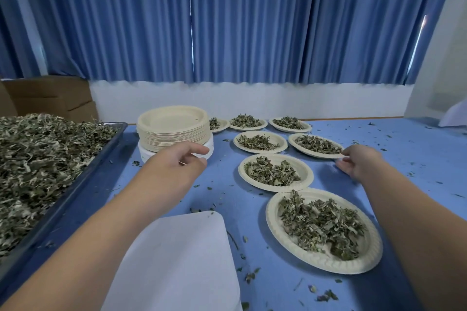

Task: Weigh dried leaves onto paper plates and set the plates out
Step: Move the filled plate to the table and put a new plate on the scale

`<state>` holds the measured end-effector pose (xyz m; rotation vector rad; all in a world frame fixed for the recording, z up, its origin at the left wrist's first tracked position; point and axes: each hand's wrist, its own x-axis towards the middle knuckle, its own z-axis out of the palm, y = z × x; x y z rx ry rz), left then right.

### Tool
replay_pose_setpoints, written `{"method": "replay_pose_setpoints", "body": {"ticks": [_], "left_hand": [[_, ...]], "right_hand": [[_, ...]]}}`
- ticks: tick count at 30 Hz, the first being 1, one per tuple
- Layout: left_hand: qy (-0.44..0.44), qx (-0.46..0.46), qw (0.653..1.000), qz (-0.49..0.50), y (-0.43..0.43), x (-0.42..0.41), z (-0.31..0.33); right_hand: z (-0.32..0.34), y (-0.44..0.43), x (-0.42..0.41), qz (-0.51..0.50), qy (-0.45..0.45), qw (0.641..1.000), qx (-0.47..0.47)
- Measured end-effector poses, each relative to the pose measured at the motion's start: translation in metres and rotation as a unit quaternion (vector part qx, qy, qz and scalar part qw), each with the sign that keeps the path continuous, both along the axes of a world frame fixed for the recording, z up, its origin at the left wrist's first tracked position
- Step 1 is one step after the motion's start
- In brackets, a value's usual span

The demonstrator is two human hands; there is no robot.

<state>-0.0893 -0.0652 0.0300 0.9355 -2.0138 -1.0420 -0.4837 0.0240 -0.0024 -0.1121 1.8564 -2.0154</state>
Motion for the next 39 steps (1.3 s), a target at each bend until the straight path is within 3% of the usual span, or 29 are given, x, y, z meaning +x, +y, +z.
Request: {"method": "replay_pose_setpoints", "body": {"ticks": [12,18,22,26,30,34,37,39], "left_hand": [[0.007,-0.007,1.0,-0.014,0.009,-0.004,0.002],[0.024,-0.025,0.999,-0.031,0.021,0.003,0.029],[0.047,-0.077,0.996,0.012,0.022,0.049,0.046],[-0.041,-0.112,0.989,0.091,0.024,0.112,0.029],[-0.093,-0.072,0.987,0.11,0.03,0.155,0.001],[-0.113,-0.068,0.988,0.084,0.025,0.161,-0.013],[-0.154,-0.079,0.983,0.064,0.022,0.161,-0.021],[-0.181,-0.093,0.977,0.061,0.019,0.162,-0.023]], "right_hand": [[0.009,0.009,0.022,0.067,-0.027,0.996,0.043],[0.032,0.023,0.062,0.138,-0.01,0.99,0.003],[0.055,0.02,0.114,0.221,-0.003,0.974,-0.046],[0.071,0.01,0.171,0.282,0.008,0.957,-0.071],[0.078,-0.01,0.235,0.351,0.064,0.934,-0.026],[0.083,-0.046,0.288,0.356,0.315,0.871,0.122],[0.084,-0.073,0.307,0.286,0.547,0.749,0.243],[0.082,-0.09,0.31,0.277,0.617,0.686,0.27]]}}
